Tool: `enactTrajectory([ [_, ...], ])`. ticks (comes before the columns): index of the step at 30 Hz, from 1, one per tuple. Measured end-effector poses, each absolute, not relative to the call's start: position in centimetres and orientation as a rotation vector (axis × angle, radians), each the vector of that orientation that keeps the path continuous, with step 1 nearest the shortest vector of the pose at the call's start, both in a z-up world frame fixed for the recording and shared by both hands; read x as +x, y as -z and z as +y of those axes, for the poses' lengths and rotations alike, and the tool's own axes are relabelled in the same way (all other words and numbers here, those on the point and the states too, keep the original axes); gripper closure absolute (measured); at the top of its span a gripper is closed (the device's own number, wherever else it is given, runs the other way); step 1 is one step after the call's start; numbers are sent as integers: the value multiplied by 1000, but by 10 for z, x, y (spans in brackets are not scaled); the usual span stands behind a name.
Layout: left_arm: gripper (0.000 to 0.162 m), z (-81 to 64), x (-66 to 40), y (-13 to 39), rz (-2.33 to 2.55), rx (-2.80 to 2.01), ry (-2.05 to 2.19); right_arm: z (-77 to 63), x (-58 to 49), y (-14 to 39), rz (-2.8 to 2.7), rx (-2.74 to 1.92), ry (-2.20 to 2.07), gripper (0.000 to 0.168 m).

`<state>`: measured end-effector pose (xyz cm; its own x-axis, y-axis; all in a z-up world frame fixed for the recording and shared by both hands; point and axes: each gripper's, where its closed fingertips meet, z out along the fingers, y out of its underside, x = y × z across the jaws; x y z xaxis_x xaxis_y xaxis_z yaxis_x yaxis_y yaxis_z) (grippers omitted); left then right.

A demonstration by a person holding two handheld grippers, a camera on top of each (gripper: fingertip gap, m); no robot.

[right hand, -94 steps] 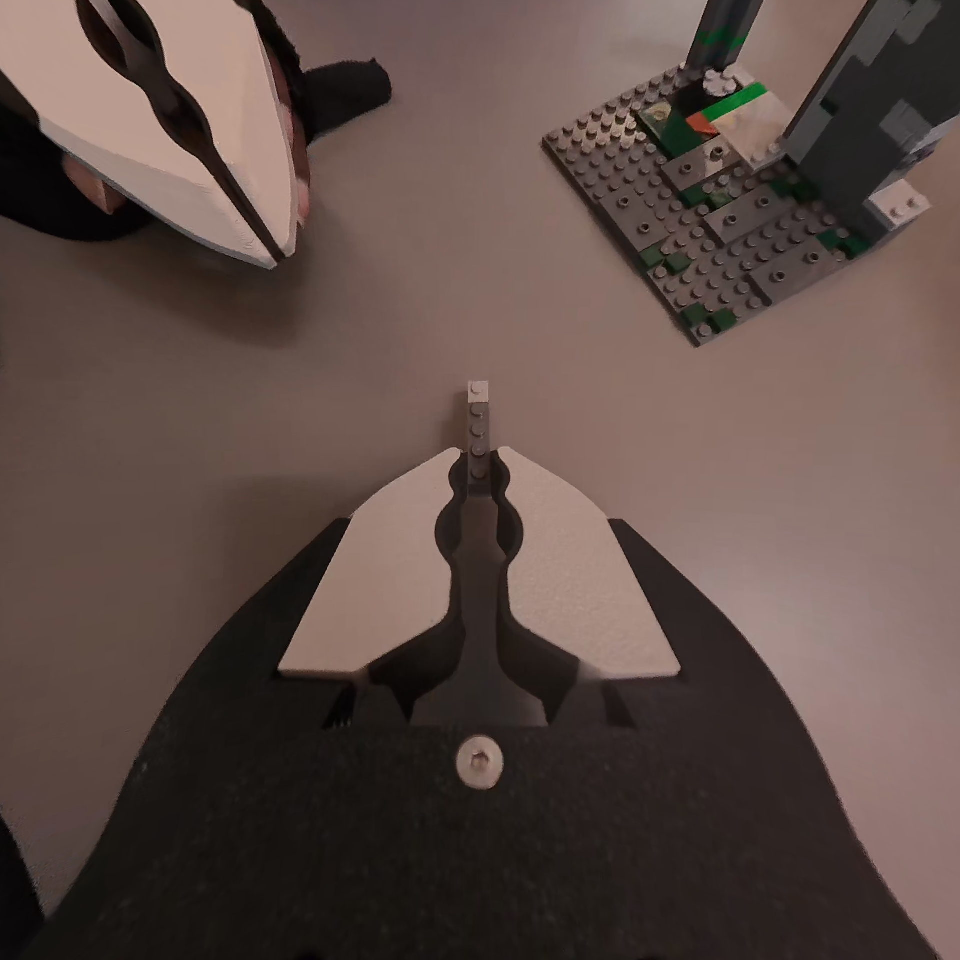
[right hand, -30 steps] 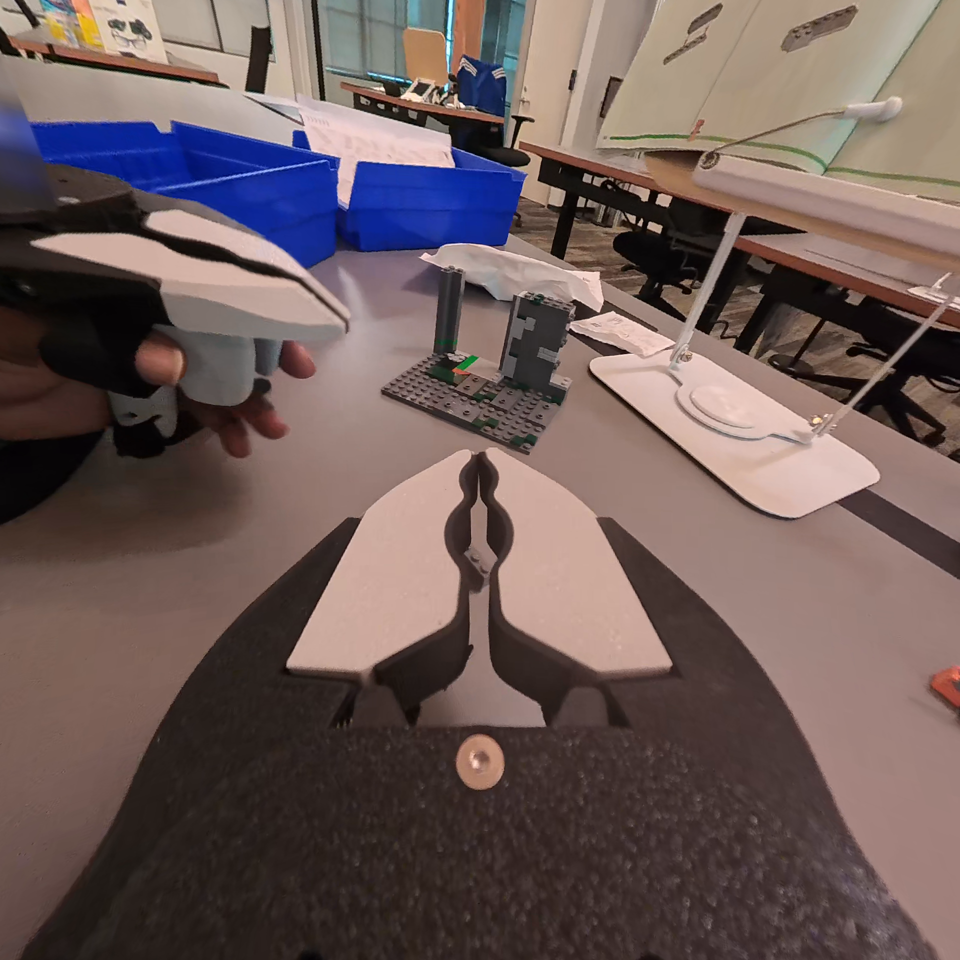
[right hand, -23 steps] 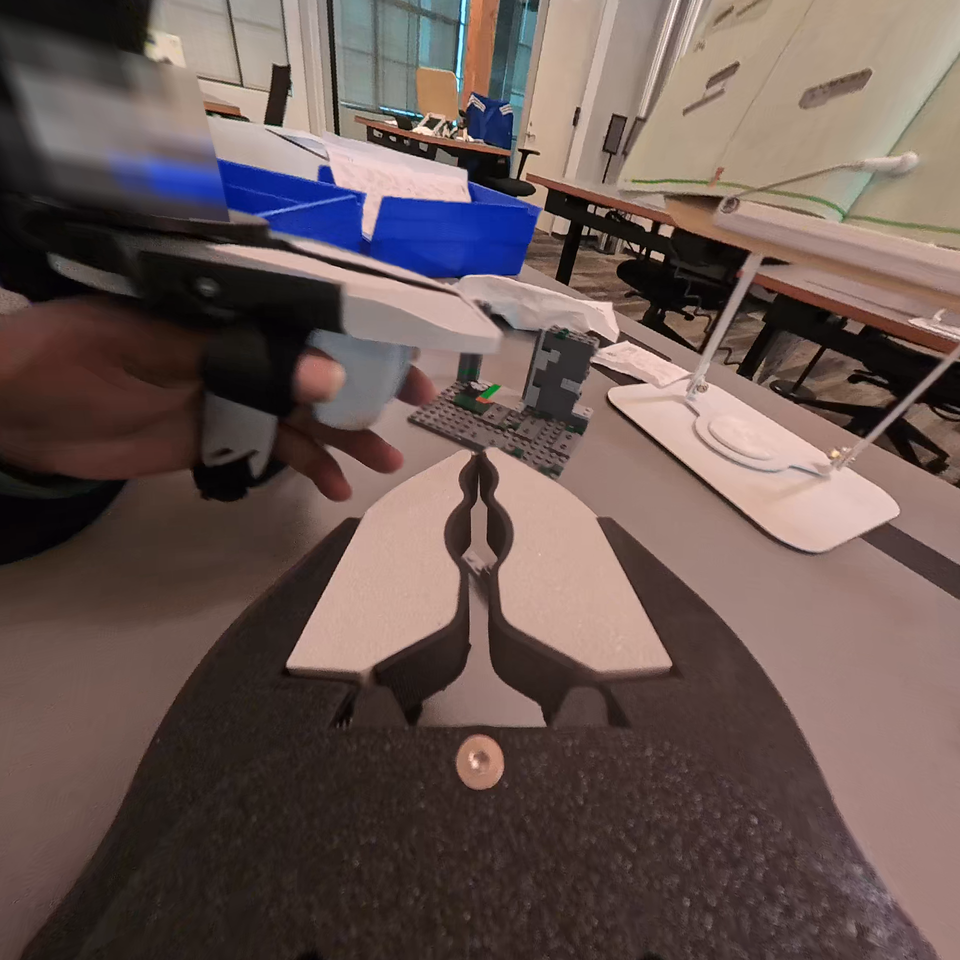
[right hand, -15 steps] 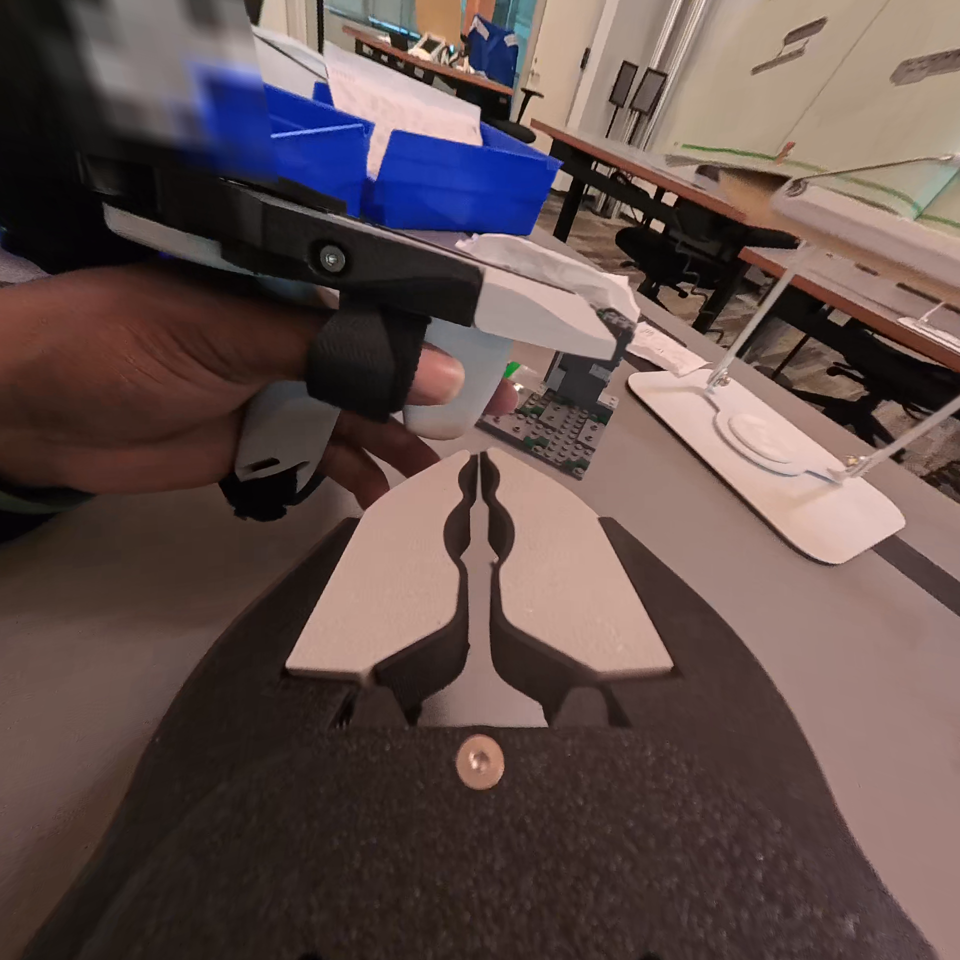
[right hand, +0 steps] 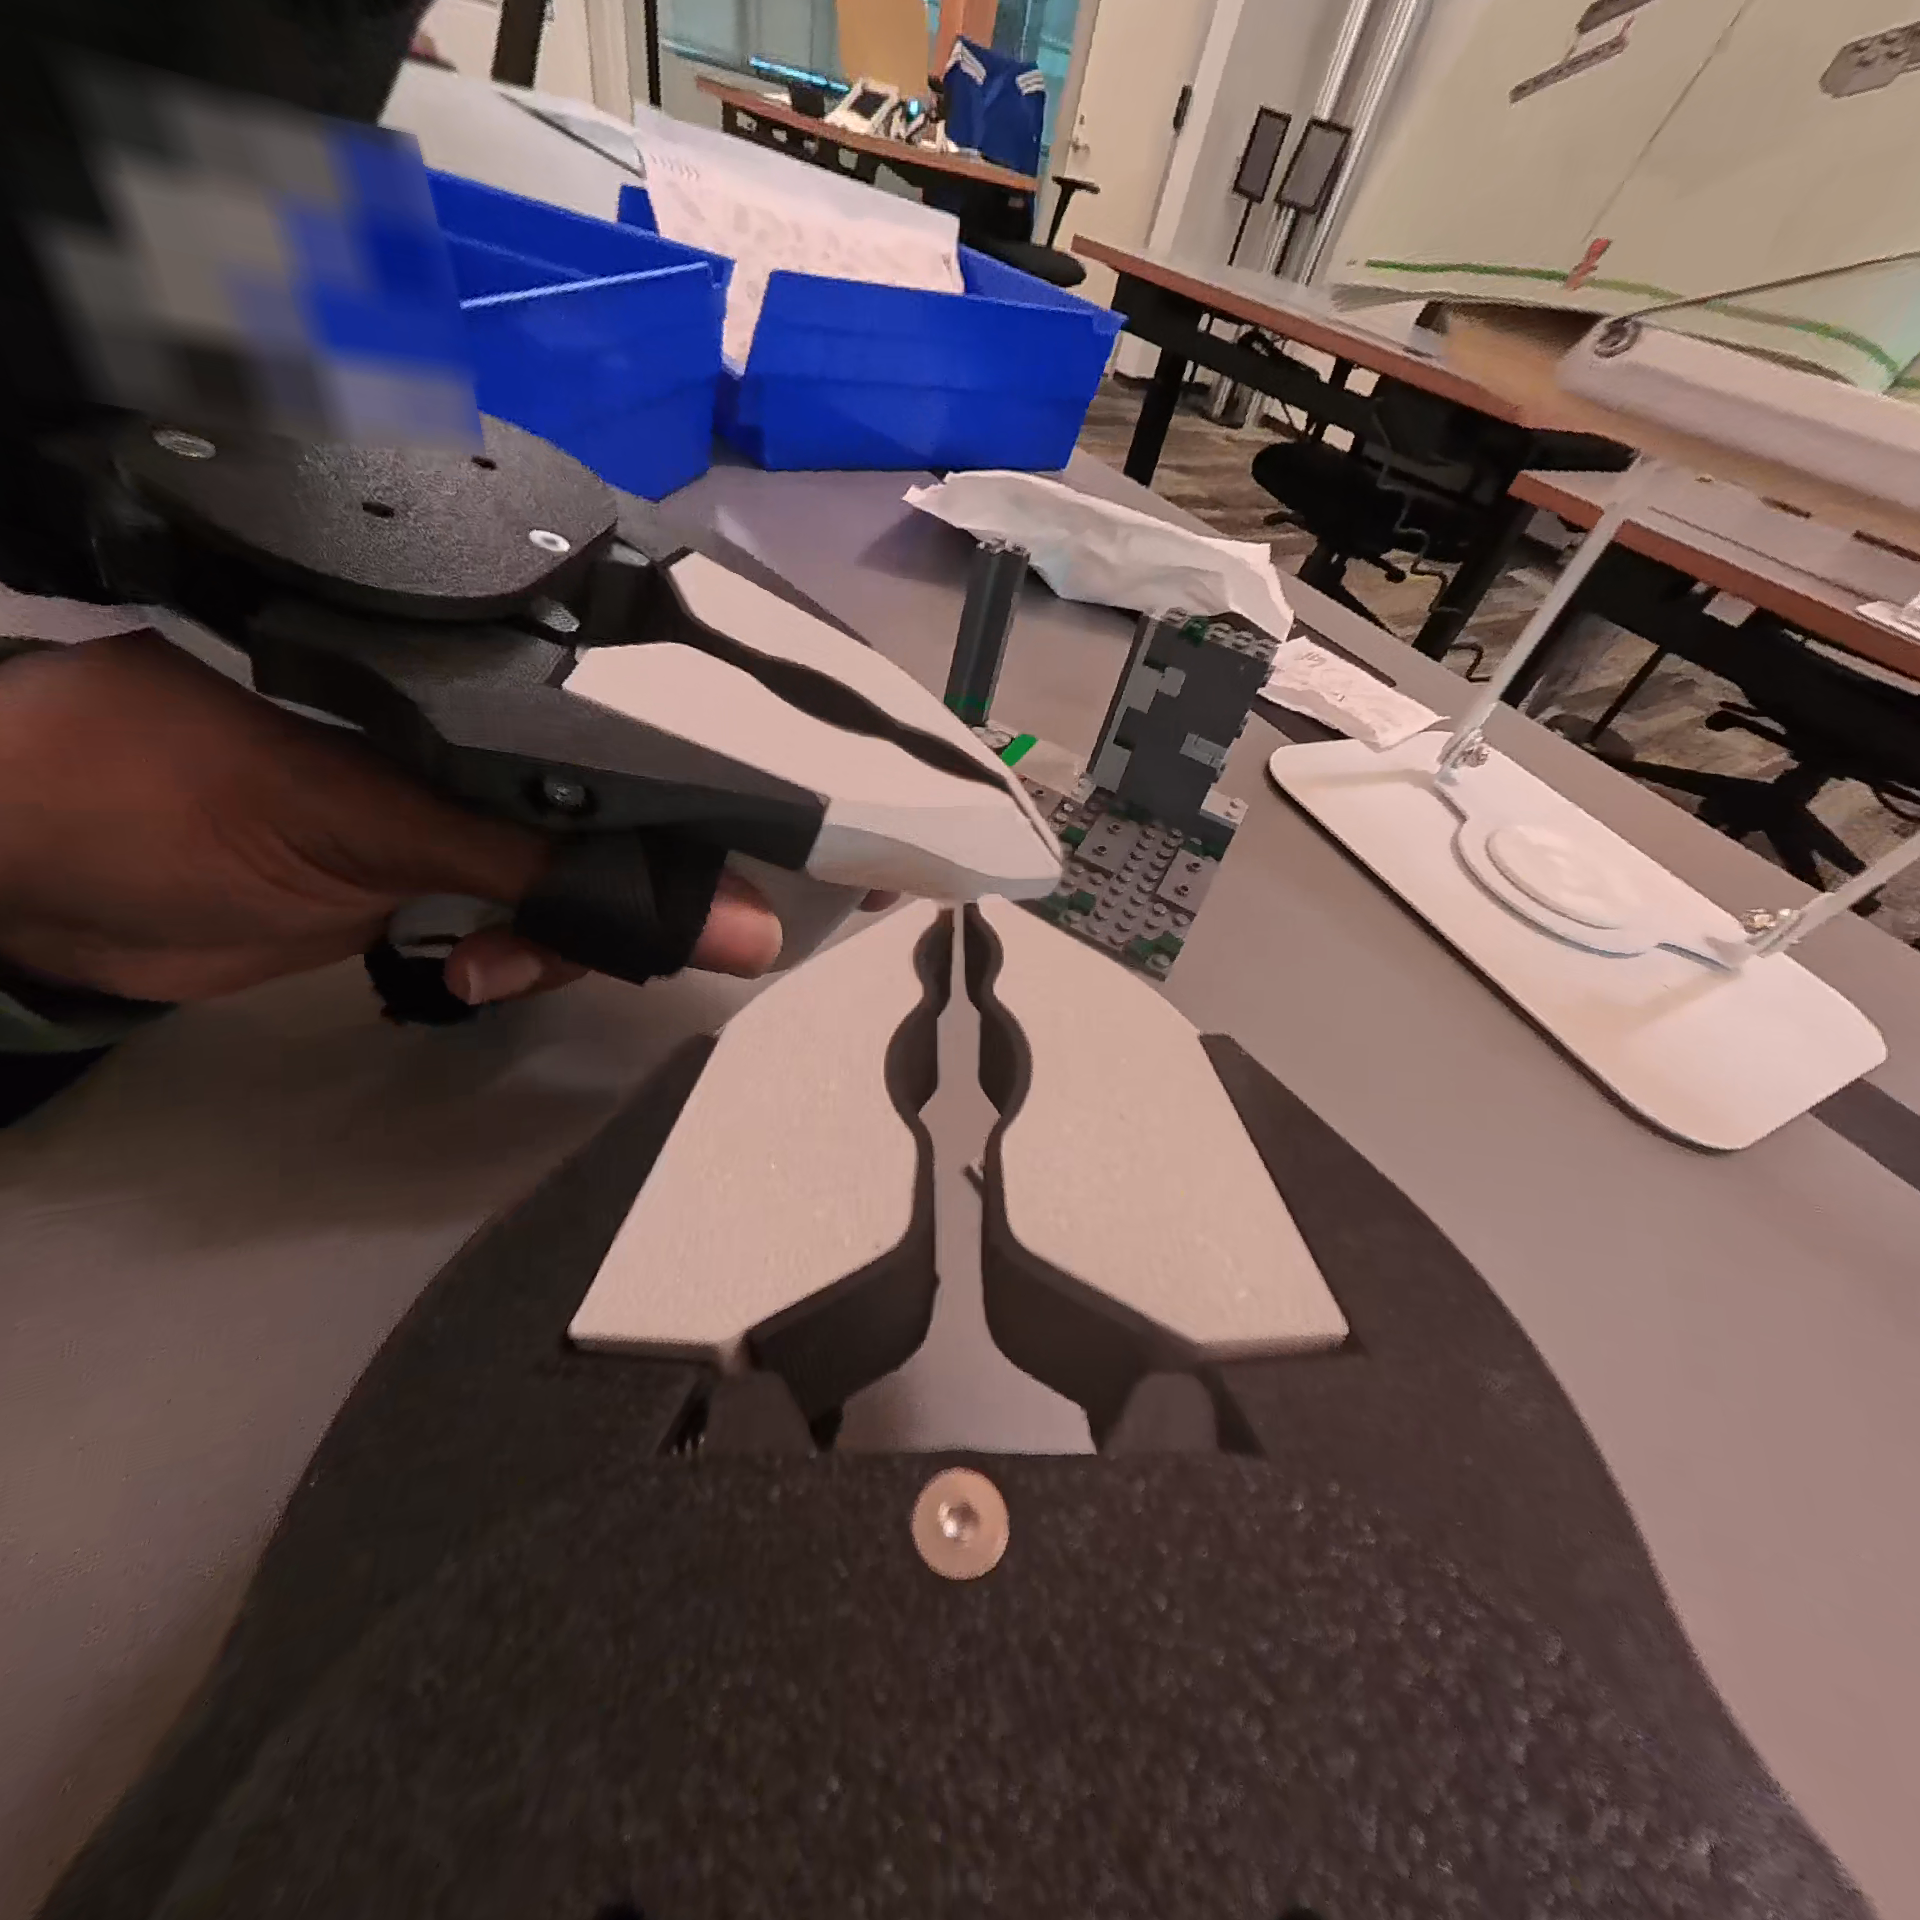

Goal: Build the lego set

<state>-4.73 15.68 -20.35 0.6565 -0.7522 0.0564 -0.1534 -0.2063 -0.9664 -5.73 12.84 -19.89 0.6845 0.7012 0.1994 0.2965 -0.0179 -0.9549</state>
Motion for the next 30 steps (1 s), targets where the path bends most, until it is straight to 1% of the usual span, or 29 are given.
enactTrajectory([
  [5,162,152,-43,202,767,-1711,651,125,-57,200,-868,-1596,-399,164],
  [11,162,145,-39,201,794,-1709,694,124,-55,203,-881,-1594,-427,147],
  [13,162,143,-37,201,816,-1695,666,124,-53,204,-874,-1599,-423,144],
  [17,162,142,-36,199,810,-1692,688,125,-51,201,-871,-1575,-369,147],
  [24,162,141,-36,194,797,-1680,701,123,-54,196,-829,-1549,-430,143],
  [28,162,142,-37,193,790,-1681,698,122,-54,194,-824,-1528,-454,144],
  [30,162,142,-37,195,787,-1690,700,121,-54,193,-824,-1533,-468,148],
])
